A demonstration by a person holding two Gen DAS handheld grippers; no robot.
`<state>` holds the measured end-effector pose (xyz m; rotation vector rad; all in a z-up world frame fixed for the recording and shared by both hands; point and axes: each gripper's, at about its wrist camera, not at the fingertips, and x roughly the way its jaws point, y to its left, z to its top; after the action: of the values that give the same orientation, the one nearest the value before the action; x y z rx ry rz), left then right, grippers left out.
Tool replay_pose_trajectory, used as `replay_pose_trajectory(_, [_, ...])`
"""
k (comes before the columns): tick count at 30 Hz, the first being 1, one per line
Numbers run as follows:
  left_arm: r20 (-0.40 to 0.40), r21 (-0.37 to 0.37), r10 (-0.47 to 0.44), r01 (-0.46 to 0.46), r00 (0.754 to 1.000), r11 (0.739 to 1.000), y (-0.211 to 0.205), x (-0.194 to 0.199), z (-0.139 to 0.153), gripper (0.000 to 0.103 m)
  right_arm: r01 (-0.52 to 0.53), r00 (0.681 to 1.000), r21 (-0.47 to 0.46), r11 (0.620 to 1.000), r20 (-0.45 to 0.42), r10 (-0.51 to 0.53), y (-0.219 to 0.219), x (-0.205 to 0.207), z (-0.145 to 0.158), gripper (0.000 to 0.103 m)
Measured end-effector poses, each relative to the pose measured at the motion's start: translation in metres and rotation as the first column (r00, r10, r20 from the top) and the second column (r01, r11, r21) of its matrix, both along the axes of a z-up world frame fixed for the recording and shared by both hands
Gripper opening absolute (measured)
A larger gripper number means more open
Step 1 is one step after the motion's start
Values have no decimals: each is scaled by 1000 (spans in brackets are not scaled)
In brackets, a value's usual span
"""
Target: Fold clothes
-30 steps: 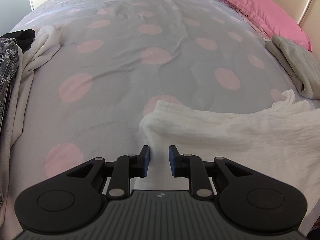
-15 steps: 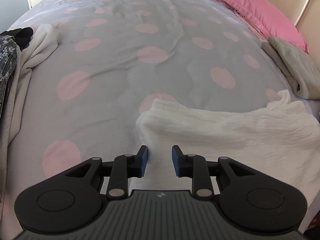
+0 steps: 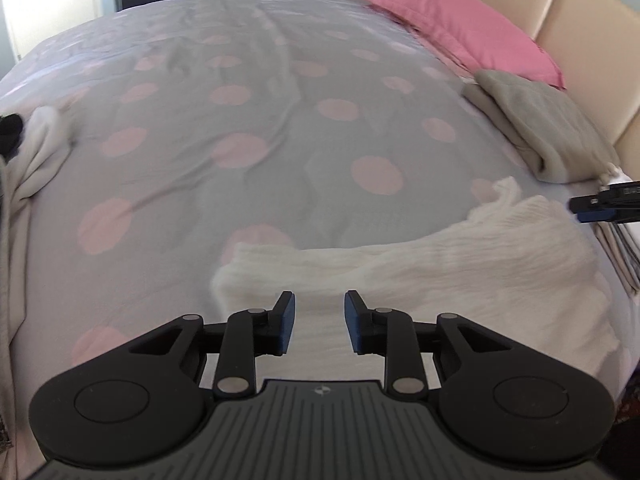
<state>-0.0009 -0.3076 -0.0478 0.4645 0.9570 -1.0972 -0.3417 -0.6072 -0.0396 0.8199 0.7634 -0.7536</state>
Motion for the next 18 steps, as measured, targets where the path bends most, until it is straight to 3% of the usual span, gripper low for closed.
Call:
replay_pose_trajectory(5, [-15,16,-32,32,999,999,-10,-13,-3,31,-50,998,90,995,-31,53,-2,3,-17,54])
replay_pose_trajectory(7, [-22,23,-45,45,999,999,-14,-18,-5,31,-79,997,95,992,-13,81,2,-1,-18,22])
replay_pose_trajectory(8, [-25,26,-51,52,998,998,-16,-21,-5,31,-90,996,85,992,-5,90,5,-2,-16,15])
replay_pose_trajectory(12, [-38,38,-77,78,996,996,-24,-31,-8,32,-170,985,63,983,52,167,22,-5,0,10])
replay_pose_trajectory(15, [-37,50,-82,84,996,995,-22,-35,-7,32,-308,948,56,950,104,301,50,3,14,9])
replay_pose_trajectory(18, [-28,57,-71,73,997,996,-8,-35,-1,32,-479,875,21,877,88,476,92,22,20,9])
